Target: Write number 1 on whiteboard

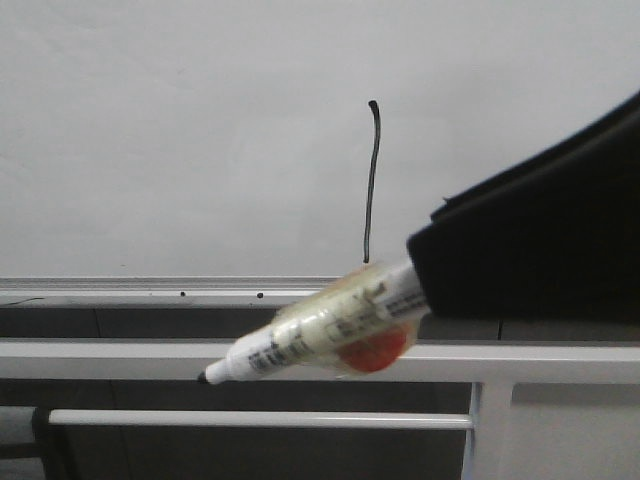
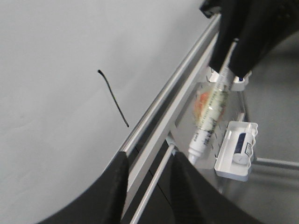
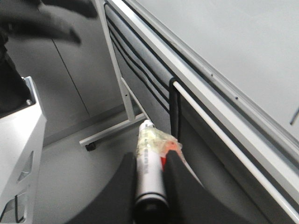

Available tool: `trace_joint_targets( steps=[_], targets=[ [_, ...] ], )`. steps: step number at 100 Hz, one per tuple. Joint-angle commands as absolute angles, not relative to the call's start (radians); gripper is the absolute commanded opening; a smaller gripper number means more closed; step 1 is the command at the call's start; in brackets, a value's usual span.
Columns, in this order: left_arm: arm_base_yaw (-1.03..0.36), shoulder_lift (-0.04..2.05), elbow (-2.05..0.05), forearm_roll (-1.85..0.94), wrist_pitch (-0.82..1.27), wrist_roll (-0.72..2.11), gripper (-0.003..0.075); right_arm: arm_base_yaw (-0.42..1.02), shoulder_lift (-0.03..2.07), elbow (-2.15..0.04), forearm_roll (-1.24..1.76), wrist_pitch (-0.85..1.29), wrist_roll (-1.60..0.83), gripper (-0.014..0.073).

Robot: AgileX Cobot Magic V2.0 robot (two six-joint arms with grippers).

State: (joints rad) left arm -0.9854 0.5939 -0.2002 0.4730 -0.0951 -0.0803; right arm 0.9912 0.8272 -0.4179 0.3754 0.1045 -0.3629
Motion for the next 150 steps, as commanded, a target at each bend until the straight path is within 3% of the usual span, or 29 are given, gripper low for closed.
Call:
trace_joint_targets(
  steps=[1, 32, 66, 150],
  targets=[
    [-1.001, 0.640, -0.237, 0.515, -0.164, -0.091, 0.0267, 0.958, 0.858, -0.511, 0.379, 0.113, -0.362, -0.0063],
    [-0.999, 0.766, -0.301, 0.600, -0.142, -0.080, 0.0267, 0.777, 0.882, -0.607, 0.381, 0.218, -0.362, -0.0063],
    [-0.999, 0.980, -0.406, 0.649, -0.136, -0.080, 0.0267, 0.774, 0.882, -0.650, 0.403, 0.323, -0.362, -0.0063],
    [-0.999, 1.044, -0.488, 0.666, -0.171, -0.079, 0.0262, 0.774, 0.882, -0.680, 0.574, 0.334, -0.362, -0.0063]
  ],
)
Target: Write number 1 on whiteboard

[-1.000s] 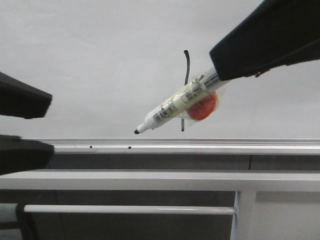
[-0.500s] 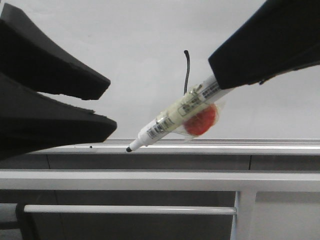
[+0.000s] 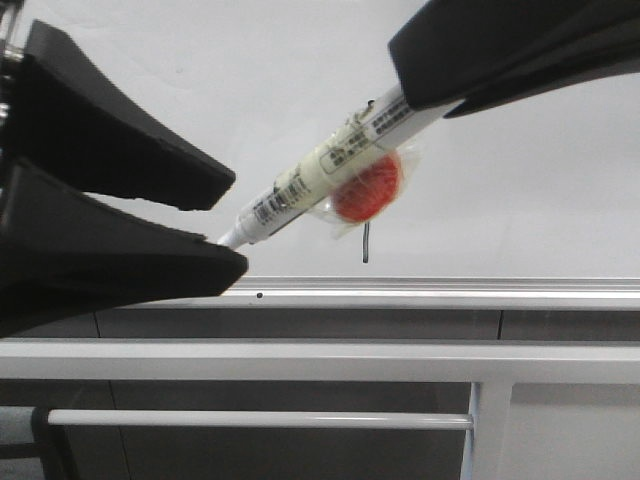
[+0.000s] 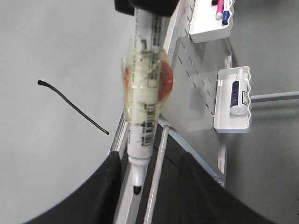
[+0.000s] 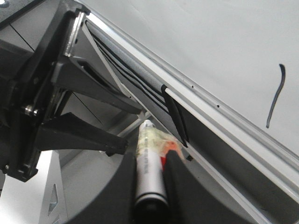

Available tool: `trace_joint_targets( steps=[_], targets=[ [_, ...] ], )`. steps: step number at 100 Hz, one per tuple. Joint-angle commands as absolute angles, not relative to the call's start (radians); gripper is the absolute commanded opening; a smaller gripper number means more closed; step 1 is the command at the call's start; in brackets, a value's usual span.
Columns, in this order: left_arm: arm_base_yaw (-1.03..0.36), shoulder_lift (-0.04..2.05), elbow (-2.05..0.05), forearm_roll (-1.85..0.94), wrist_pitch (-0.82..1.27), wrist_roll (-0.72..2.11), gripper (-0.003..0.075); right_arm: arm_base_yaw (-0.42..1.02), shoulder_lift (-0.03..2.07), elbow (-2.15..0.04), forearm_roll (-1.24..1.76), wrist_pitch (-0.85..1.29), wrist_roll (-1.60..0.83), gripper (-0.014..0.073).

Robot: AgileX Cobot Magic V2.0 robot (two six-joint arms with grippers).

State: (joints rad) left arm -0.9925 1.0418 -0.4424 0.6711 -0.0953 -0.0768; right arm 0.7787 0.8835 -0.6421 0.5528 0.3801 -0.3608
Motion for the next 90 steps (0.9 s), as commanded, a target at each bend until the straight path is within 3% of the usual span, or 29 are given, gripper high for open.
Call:
trace_joint_targets(
  steps=[1, 90],
  targets=[
    [-0.999, 1.046, -0.491, 0.666, -0.169, -0.079, 0.0262, 0.774, 0.882, -0.680, 0.574, 0.336, -0.362, -0.0063],
    [-0.999, 1.085, -0.513, 0.666, -0.169, -0.079, 0.0261, 0.777, 0.891, -0.692, 0.579, 0.344, -0.362, -0.0064]
  ],
)
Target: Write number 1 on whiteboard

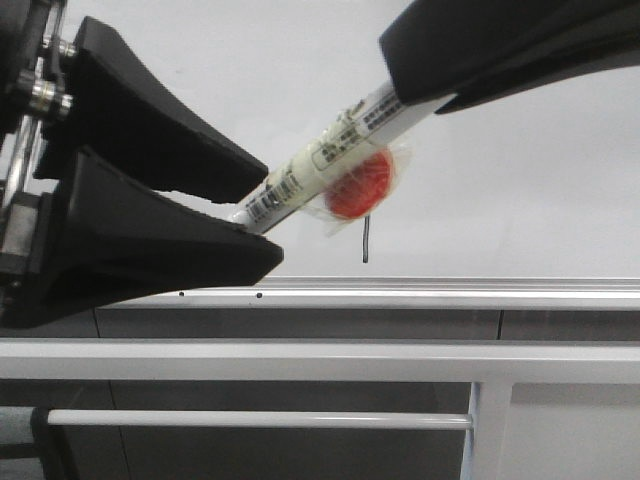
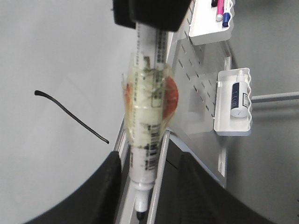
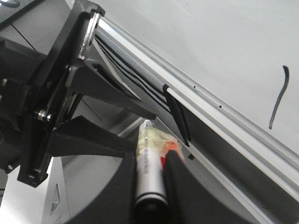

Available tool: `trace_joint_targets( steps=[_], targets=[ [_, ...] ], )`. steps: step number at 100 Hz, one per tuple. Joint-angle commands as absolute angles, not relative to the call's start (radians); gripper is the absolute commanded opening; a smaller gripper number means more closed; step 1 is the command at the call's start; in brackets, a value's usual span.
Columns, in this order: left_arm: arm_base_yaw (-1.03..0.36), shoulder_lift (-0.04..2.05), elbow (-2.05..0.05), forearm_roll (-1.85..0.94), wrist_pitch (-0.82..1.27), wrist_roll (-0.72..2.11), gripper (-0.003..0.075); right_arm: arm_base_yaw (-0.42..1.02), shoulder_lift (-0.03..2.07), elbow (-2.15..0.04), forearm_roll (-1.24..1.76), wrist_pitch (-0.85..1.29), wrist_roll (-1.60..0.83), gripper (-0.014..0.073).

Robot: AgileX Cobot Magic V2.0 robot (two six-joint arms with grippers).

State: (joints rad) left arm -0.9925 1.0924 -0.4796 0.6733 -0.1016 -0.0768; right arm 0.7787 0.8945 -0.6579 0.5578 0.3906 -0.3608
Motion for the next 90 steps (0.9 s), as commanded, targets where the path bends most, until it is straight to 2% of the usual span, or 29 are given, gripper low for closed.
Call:
trace_joint_targets(
  steps=[1, 11, 18, 25, 30, 32, 69, 77, 90],
  targets=[
    [-0.999, 1.085, -0.513, 0.666, -0.169, -0.079, 0.0261, 0.777, 0.891, -0.692, 0.581, 0.344, -0.362, -0.0064],
    [-0.999, 1.095, -0.513, 0.666, -0.169, -0.079, 0.0258, 0.777, 0.891, -0.692, 0.588, 0.357, -0.362, -0.0064],
    [-0.999, 1.101, -0.513, 0.666, -0.169, -0.079, 0.0221, 0.777, 0.891, -0.692, 0.590, 0.357, -0.362, -0.0064],
    [-0.999, 1.103, -0.513, 0.666, -0.169, -0.079, 0.0120, 0.780, 0.891, -0.692, 0.592, 0.357, -0.362, -0.0064],
    [-0.999, 1.103, -0.513, 0.666, -0.170, -0.079, 0.0001, 0.788, 0.891, -0.692, 0.592, 0.357, -0.362, -0.0064],
    [-0.999, 1.103, -0.513, 0.668, -0.170, -0.079, -0.0023, 0.793, 0.891, -0.692, 0.592, 0.357, -0.362, -0.0064],
    [-0.999, 1.103, -0.513, 0.653, -0.169, -0.079, -0.0020, 0.810, 0.891, -0.692, 0.592, 0.323, -0.362, -0.0048],
    [-0.999, 1.103, -0.513, 0.651, -0.169, -0.079, -0.0020, 0.810, 0.891, -0.692, 0.592, 0.316, -0.362, 0.0064],
    [-0.999, 1.103, -0.513, 0.624, -0.169, -0.079, -0.0020, 0.810, 0.891, -0.692, 0.592, 0.265, -0.362, 0.0429]
  ],
)
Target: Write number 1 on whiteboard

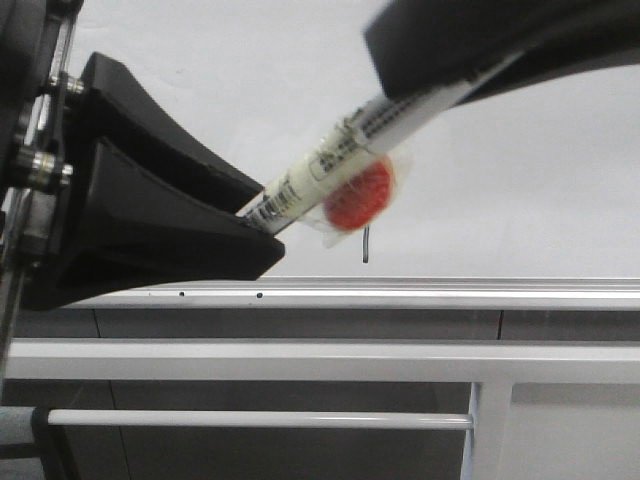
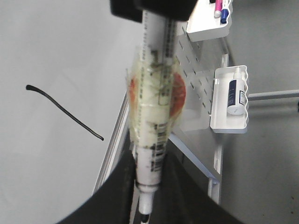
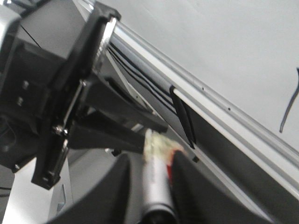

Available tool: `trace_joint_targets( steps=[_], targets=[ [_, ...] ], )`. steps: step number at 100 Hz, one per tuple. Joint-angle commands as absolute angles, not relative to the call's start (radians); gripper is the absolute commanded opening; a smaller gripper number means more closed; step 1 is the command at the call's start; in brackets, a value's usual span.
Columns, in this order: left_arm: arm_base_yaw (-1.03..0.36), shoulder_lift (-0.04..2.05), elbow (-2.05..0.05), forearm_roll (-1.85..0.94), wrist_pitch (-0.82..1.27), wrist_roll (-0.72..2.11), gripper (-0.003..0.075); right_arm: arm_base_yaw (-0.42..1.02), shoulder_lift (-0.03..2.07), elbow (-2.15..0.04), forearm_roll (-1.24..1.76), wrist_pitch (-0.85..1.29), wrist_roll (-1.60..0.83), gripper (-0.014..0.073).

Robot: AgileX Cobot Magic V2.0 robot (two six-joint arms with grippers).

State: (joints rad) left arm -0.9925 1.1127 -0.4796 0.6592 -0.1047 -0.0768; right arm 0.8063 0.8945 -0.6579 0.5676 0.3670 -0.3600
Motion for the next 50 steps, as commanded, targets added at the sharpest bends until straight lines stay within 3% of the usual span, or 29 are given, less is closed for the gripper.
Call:
trace_joint_targets(
  steps=[1, 3, 9, 25, 36, 48, 50],
  targets=[
    [-0.999, 1.103, -0.513, 0.624, -0.169, -0.079, -0.0020, 0.810, 0.891, -0.692, 0.592, 0.257, -0.362, 0.0444],
    [-0.999, 1.103, -0.513, 0.607, -0.169, -0.079, -0.0020, 0.810, 0.891, -0.692, 0.590, 0.245, -0.362, 0.0492],
    [-0.999, 1.103, -0.513, 0.564, -0.169, -0.079, -0.0020, 0.810, 0.891, -0.692, 0.590, 0.208, -0.364, 0.0523],
    [-0.999, 1.096, -0.513, 0.477, -0.173, -0.079, -0.0020, 0.810, 0.854, -0.692, 0.490, 0.117, -0.364, 0.0426],
    [-0.999, 1.078, -0.513, 0.405, -0.177, -0.079, -0.0020, 0.810, 0.791, -0.692, 0.381, 0.094, -0.364, 0.0243],
    [-0.999, 1.044, -0.494, 0.264, -0.243, -0.079, -0.0021, 0.804, 0.720, -0.692, 0.312, 0.118, -0.364, -0.0075],
    [-0.999, 1.037, -0.490, 0.237, -0.263, -0.079, -0.0021, 0.802, 0.710, -0.692, 0.303, 0.125, -0.364, -0.0067]
  ],
)
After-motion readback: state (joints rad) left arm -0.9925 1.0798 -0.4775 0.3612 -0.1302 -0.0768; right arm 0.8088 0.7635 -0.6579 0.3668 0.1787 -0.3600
